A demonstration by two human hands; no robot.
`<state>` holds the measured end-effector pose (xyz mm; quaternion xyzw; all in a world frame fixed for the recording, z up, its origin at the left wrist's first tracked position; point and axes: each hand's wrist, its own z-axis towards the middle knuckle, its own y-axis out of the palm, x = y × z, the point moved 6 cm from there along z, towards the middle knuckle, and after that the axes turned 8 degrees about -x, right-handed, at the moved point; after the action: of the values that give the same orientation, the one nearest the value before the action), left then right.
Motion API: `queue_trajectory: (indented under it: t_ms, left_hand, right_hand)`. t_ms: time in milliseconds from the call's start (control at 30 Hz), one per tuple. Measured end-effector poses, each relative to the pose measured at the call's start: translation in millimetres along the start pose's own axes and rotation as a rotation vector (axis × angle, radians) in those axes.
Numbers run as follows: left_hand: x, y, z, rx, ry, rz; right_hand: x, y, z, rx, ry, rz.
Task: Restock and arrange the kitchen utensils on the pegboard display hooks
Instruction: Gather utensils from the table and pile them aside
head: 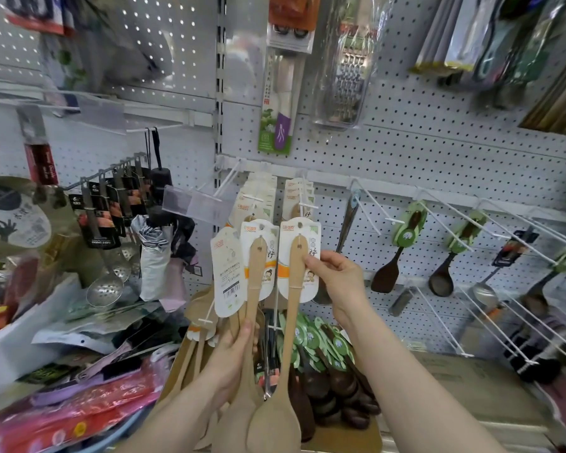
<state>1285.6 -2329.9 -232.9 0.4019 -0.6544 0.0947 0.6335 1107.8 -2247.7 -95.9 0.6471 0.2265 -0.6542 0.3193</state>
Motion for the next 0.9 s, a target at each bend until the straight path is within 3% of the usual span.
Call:
queue_trajectory:
  t_ms: [533, 900]
  left_hand:
    - [-1, -28, 25, 0.080, 0.024, 0.157]
    - [0, -21, 53, 0.051, -0.051, 0.063]
  right_hand:
    - [23, -18, 55, -0.018, 0.024, -0.022]
    - [25, -10, 132, -0.007, 0.053, -0.048]
